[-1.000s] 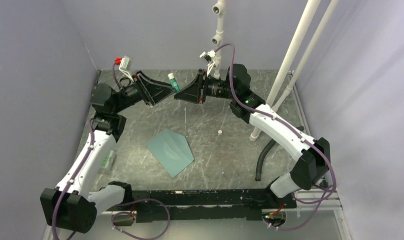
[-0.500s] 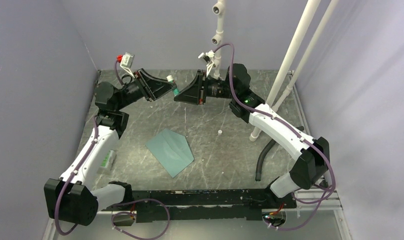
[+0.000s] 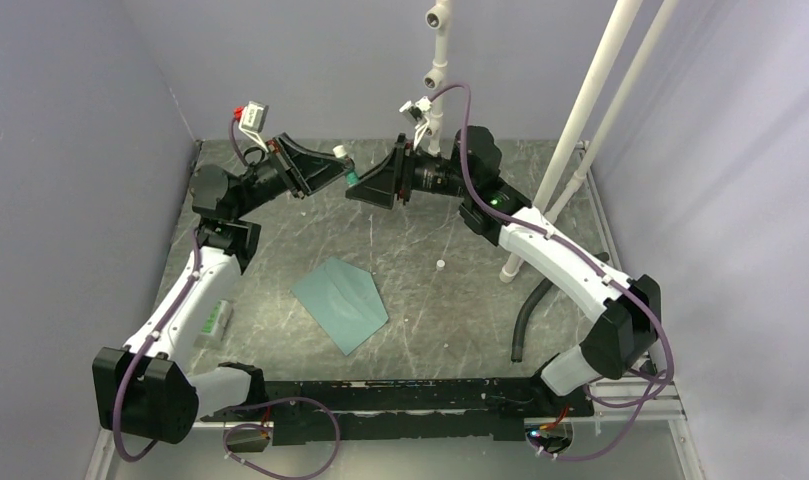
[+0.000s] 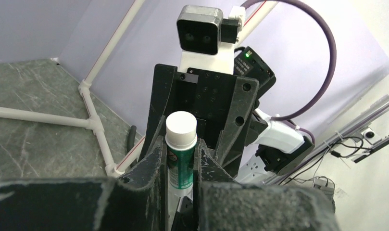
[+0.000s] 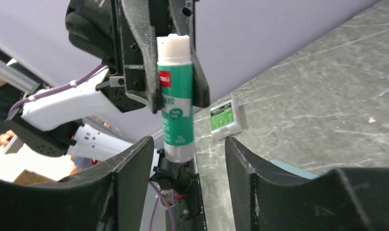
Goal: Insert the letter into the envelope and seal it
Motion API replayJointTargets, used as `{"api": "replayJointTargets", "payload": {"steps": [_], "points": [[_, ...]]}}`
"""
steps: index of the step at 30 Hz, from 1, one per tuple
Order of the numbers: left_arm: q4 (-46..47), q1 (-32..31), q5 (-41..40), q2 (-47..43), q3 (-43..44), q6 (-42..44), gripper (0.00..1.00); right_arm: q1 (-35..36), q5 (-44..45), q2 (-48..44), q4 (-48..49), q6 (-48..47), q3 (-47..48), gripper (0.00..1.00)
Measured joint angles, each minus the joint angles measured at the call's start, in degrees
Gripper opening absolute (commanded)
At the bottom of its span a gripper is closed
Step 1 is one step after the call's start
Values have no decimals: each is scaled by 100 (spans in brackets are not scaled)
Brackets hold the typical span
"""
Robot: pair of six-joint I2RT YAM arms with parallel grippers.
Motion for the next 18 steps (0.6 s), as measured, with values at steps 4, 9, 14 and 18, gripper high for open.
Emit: {"api": "replayJointTargets", "payload": {"steps": [4, 9, 14, 18], "points": [[-98, 0, -315, -118, 0, -39, 2, -33, 391, -243, 214, 339, -267, 55], [-105, 0, -629, -321, 0, -85, 2, -39, 496, -356, 660, 737, -356, 35], [-177, 0, -730, -372, 2, -166, 2, 4, 474, -356, 789, 848, -356, 44], [-234, 0, -780, -372, 2, -197, 3, 76, 474, -356, 811, 844, -337, 43]]}}
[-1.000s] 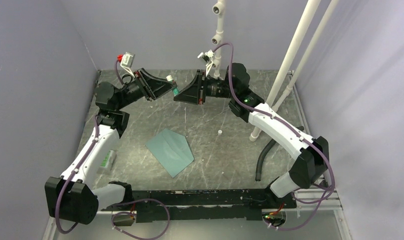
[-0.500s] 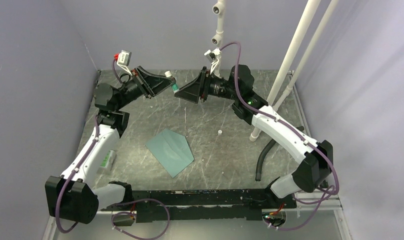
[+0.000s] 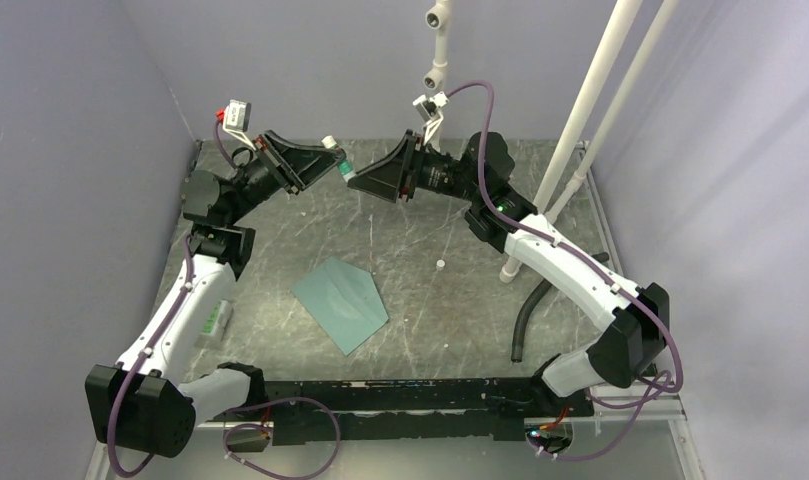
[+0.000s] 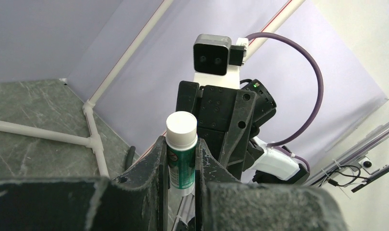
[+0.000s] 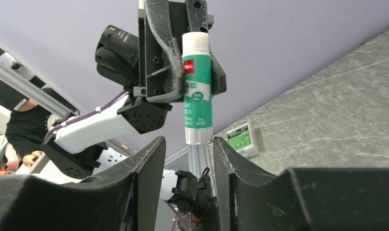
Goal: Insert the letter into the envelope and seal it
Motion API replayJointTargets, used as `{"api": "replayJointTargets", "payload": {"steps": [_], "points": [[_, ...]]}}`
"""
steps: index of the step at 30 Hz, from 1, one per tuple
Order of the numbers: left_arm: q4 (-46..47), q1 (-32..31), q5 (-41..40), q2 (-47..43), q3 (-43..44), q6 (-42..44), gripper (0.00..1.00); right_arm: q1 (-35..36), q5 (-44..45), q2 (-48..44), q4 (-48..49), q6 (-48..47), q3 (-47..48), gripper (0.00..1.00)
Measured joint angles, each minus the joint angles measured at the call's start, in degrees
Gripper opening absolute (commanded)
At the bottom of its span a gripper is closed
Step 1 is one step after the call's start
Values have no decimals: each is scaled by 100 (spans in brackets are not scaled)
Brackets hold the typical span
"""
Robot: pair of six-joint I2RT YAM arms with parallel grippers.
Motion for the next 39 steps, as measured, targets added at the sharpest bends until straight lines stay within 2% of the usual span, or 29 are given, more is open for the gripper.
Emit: {"api": "replayJointTargets", "payload": {"steps": [4, 8, 12, 16, 26, 27, 28, 29, 31, 32, 34, 39], "points": [[13, 2, -31, -26, 0, -83, 2, 48, 4, 63, 2, 0, 125, 34], [20, 0, -46, -90, 0, -155, 2, 57, 0, 140, 52, 94, 190, 15], [103, 2, -70, -120, 0, -245, 2, 63, -2, 149, 164, 367, 192, 0], [603, 2, -63, -122, -35, -319, 2, 63, 37, 151, 538, 1049, 136, 0], [2247, 15, -151, -457, -487, 192, 3, 260, 463, 229, 2660, 3875, -555, 0], [2409, 15, -153, -461, -520, 221, 2, 278, 568, 243, 2874, 4135, -610, 12], [2568, 13, -162, -461, -555, 238, 2, 289, 616, 269, 3003, 4301, -616, 30], [2691, 13, -188, -461, -584, 251, 2, 299, 673, 302, 3121, 4457, -616, 41], [2778, 15, -199, -461, -634, 262, 2, 323, 774, 313, 3123, 4557, -616, 59], [2769, 11, -170, -463, -671, 260, 2, 332, 925, 297, 3077, 4441, -612, 65], [2662, -17, -160, -490, -697, 238, 2, 323, 1130, 216, 2798, 4009, -603, 71], [1740, -20, -404, -872, -688, 238, 2, 304, 1298, -111, 1965, 2267, -603, 73]]}}
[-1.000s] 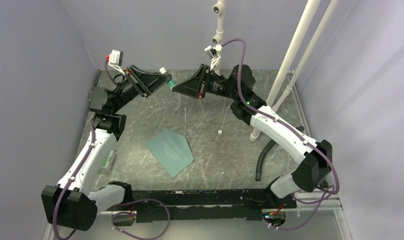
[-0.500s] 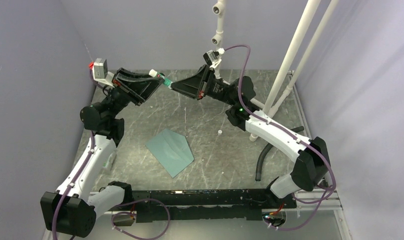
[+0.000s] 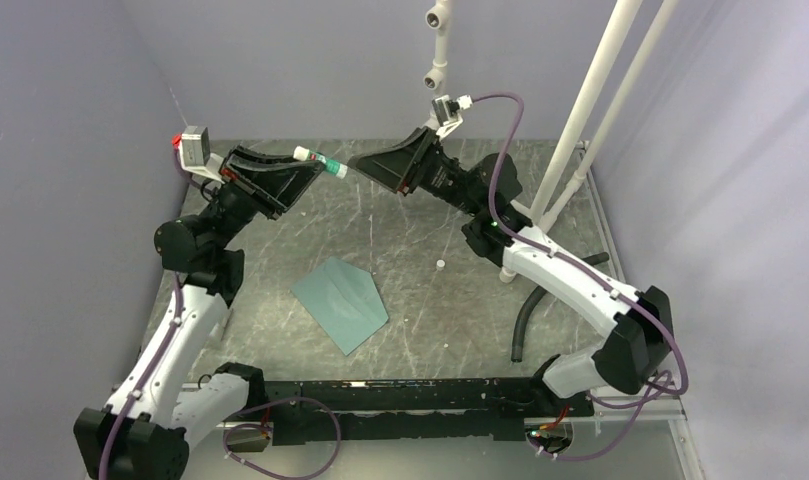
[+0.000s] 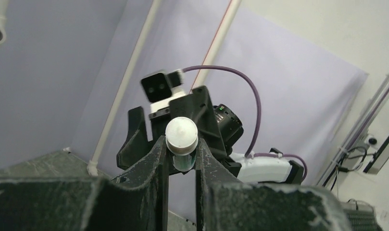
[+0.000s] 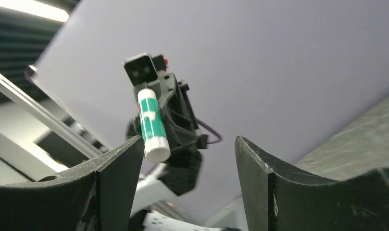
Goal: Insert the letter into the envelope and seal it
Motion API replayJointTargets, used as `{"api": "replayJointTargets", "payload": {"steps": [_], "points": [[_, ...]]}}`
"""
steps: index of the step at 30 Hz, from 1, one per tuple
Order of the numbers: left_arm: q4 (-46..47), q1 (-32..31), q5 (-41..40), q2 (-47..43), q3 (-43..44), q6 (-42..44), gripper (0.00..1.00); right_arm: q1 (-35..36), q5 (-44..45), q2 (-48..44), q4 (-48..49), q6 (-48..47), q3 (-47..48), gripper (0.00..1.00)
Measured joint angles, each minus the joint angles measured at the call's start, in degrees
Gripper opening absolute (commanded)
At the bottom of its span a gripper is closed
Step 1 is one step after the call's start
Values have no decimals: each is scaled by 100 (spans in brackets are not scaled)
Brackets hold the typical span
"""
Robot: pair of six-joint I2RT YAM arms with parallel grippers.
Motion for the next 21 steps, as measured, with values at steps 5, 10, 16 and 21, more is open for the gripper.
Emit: {"api": "replayJointTargets", "payload": {"steps": [5, 10, 16, 21], "points": [[-1172, 0, -275, -293, 284, 26, 2, 20, -181, -317, -557, -2087, 2, 72], [-1768, 0, -299, -212, 448, -79, 2, 114, -238, -400, -1187, -3901, 144, 72], [-2232, 0, -297, -101, 459, -103, 2, 393, -208, -424, -1757, -5543, 348, 69], [-2352, 0, -289, -101, 459, -105, 2, 579, -76, -435, -1919, -6223, 466, 61]]}}
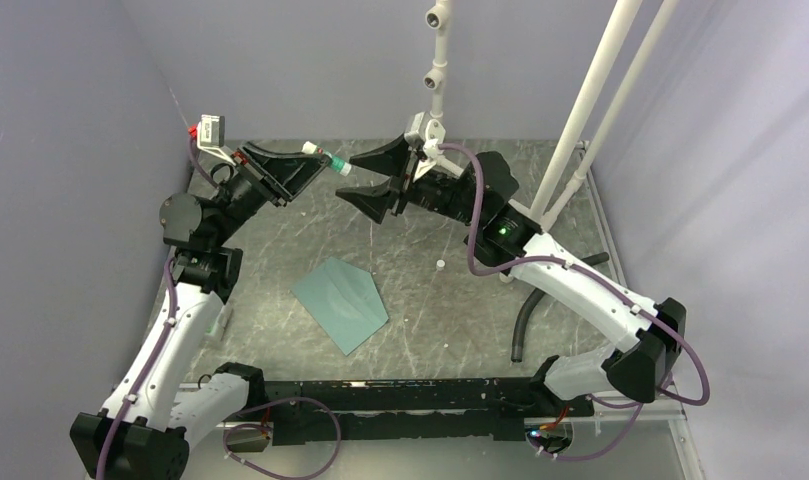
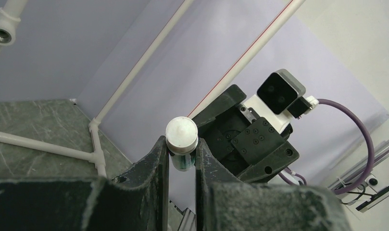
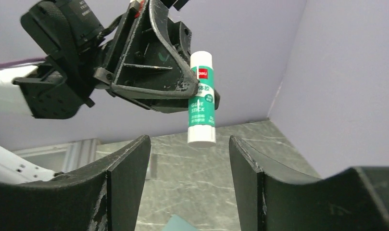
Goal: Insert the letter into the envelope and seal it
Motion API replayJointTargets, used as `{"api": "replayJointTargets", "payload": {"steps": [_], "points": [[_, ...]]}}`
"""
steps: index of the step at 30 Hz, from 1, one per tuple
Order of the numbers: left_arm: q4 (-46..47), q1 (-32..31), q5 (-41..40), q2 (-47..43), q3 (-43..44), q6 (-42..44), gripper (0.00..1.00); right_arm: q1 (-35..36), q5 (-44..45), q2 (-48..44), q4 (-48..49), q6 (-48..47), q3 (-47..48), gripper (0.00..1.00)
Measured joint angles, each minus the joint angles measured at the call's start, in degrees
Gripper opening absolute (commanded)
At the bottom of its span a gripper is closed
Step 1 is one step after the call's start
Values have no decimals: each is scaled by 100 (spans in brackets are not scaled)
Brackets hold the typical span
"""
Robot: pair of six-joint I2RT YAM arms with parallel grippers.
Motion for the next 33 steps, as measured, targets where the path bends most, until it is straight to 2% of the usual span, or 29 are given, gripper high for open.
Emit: {"api": "replayJointTargets", "payload": {"steps": [7, 15, 19, 22, 26, 28, 30, 33], "points": [[-68, 0, 68, 0, 74, 4, 3, 39, 129, 0, -260, -684, 247, 41], [-72, 0, 109, 0, 140, 7, 2, 109, 127, 13, -431, -979, 396, 39], [-72, 0, 136, 0, 140, 7, 3, 129, 146, 46, -472, -994, 459, 29], [-74, 4, 111, 0, 140, 13, 3, 129, 162, 192, -697, -968, 732, 31], [-85, 24, 90, 4, 140, 28, 2, 131, 175, 289, -837, -918, 855, 42], [-107, 9, 111, 2, 142, 33, 2, 131, 205, 302, -885, -901, 855, 42], [-116, 9, 122, 4, 151, 35, 2, 136, 234, 306, -909, -894, 855, 34], [-155, 11, 131, 13, 203, 55, 2, 140, 260, 317, -911, -857, 855, 16]]}}
